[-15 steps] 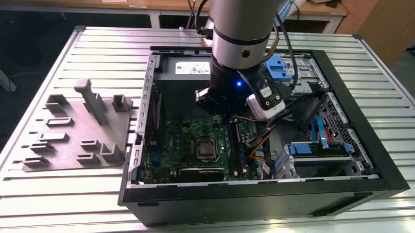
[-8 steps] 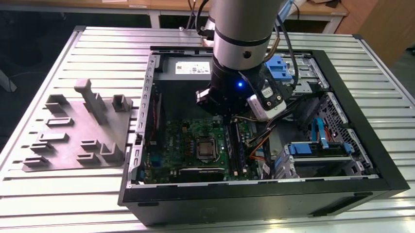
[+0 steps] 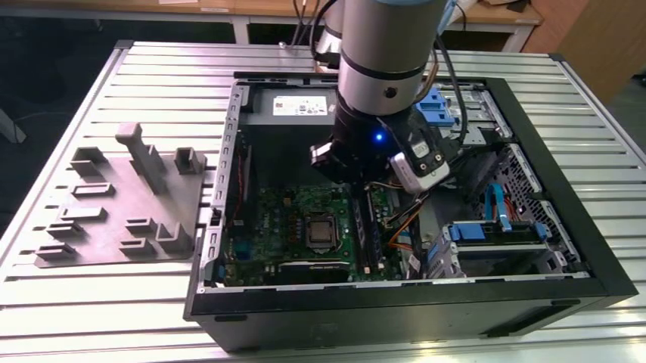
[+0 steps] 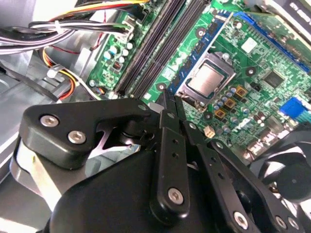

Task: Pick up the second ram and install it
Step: 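Insert the second ram into the second slot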

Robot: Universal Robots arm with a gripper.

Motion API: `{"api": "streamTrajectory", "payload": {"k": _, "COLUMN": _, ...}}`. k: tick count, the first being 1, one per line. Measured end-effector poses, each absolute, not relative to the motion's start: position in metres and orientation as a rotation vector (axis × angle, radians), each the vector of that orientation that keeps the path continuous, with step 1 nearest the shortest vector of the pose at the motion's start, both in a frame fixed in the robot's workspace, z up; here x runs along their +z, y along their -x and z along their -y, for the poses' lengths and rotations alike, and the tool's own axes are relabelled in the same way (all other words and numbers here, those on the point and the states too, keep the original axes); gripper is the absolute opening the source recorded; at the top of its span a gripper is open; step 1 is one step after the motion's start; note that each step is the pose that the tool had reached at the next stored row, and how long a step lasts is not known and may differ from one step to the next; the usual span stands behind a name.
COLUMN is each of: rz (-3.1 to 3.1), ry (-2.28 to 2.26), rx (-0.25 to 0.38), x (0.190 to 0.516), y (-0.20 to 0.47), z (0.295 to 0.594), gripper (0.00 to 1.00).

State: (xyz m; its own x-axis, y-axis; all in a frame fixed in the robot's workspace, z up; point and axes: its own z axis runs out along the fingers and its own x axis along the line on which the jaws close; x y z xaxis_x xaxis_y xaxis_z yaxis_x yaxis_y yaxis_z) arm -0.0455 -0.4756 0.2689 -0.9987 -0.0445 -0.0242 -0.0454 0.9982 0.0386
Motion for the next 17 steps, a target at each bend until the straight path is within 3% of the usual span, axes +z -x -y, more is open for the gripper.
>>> {"api": "streamTrajectory", "payload": {"k": 17, "rz": -3.117, "ry": 0.052, "rx": 0.064, "x": 0.247, "y": 0.031, "z": 0.476, "gripper": 0.11}}
